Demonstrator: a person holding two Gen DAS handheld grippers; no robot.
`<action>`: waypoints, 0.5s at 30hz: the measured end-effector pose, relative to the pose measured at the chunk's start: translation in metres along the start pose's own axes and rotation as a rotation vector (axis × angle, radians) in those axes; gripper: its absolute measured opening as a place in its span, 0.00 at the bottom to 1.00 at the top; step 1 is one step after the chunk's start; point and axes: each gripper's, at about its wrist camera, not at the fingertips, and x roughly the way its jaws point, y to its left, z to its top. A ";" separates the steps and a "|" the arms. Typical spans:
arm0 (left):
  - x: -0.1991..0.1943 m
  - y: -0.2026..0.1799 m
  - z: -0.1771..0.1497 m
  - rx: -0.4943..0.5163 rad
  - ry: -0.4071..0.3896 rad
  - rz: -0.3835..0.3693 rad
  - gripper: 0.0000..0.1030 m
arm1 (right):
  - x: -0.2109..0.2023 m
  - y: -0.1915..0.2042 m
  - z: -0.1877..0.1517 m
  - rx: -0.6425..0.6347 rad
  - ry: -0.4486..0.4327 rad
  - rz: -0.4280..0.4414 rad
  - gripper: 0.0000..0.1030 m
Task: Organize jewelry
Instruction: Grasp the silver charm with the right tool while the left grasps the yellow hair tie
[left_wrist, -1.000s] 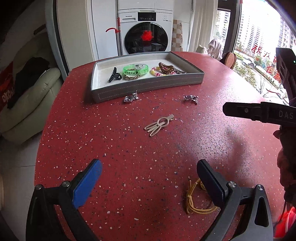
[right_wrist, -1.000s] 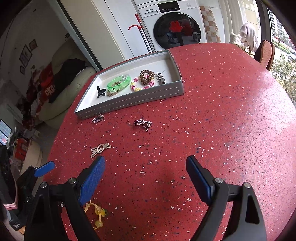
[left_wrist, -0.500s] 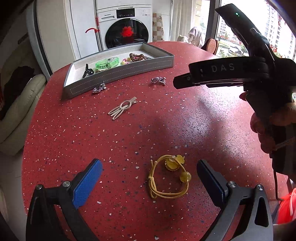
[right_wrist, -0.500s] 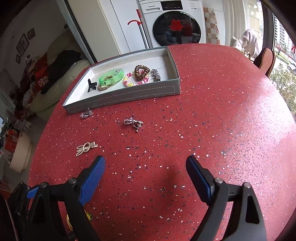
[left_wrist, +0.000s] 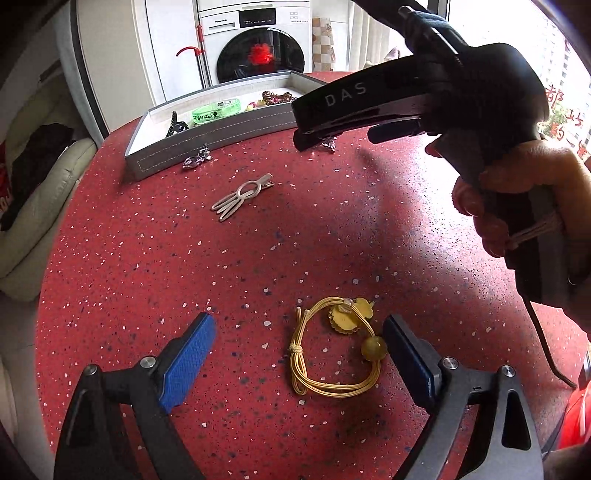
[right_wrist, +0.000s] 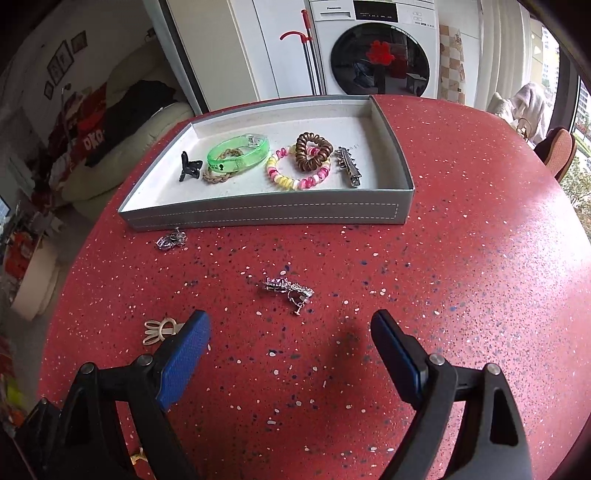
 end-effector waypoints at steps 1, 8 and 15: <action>-0.001 -0.001 0.000 -0.001 -0.004 -0.005 0.99 | 0.003 0.001 0.001 -0.007 0.000 -0.008 0.82; -0.004 -0.005 -0.003 0.005 -0.023 -0.031 0.87 | 0.015 0.012 0.004 -0.086 -0.016 -0.085 0.66; -0.012 -0.015 -0.004 0.038 -0.035 -0.048 0.51 | 0.010 0.014 0.000 -0.110 -0.030 -0.114 0.35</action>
